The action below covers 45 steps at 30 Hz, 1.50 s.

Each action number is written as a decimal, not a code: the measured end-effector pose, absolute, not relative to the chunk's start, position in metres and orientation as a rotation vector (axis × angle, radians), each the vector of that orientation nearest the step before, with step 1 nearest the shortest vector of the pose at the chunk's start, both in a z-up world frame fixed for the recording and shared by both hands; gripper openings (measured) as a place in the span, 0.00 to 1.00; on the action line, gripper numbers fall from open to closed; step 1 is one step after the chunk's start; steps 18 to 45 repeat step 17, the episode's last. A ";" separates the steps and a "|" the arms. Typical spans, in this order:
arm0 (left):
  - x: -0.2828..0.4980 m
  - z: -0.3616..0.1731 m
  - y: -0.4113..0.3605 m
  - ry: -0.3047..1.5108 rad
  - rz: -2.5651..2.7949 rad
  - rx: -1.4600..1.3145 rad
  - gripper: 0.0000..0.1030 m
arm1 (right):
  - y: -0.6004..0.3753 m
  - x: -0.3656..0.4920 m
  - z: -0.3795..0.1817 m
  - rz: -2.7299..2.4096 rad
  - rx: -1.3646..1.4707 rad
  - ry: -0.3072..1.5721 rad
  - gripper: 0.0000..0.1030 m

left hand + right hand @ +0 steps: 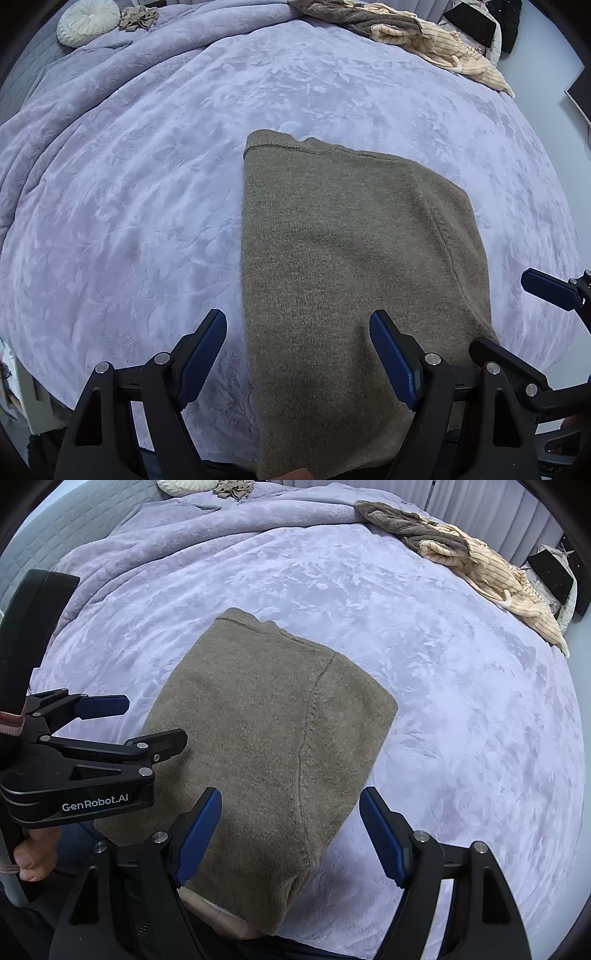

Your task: Fold small clothes

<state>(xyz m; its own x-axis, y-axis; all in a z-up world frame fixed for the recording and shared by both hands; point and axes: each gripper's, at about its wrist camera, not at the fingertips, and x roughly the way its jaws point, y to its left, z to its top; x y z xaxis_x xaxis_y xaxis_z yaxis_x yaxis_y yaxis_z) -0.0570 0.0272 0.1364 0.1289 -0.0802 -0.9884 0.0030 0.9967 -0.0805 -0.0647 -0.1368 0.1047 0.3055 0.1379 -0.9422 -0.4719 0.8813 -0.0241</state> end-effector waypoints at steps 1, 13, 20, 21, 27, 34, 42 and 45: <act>-0.057 0.136 0.028 1.441 -0.061 -0.066 0.78 | -0.136 -0.064 0.105 0.413 -0.325 1.200 0.78; -0.057 0.137 0.028 1.431 -0.067 -0.067 0.78 | -0.130 -0.063 0.106 0.421 -0.330 1.197 0.78; -0.057 0.138 0.027 1.428 -0.059 -0.059 0.78 | -0.131 -0.063 0.106 0.422 -0.328 1.197 0.77; -0.057 0.138 0.027 1.428 -0.059 -0.059 0.78 | -0.131 -0.063 0.106 0.422 -0.328 1.197 0.77; -0.057 0.138 0.027 1.428 -0.059 -0.059 0.78 | -0.131 -0.063 0.106 0.422 -0.328 1.197 0.77; -0.057 0.138 0.027 1.428 -0.059 -0.059 0.78 | -0.131 -0.063 0.106 0.422 -0.328 1.197 0.77; -0.057 0.138 0.027 1.428 -0.059 -0.059 0.78 | -0.131 -0.063 0.106 0.422 -0.328 1.197 0.77; -0.057 0.138 0.027 1.428 -0.059 -0.059 0.78 | -0.131 -0.063 0.106 0.422 -0.328 1.197 0.77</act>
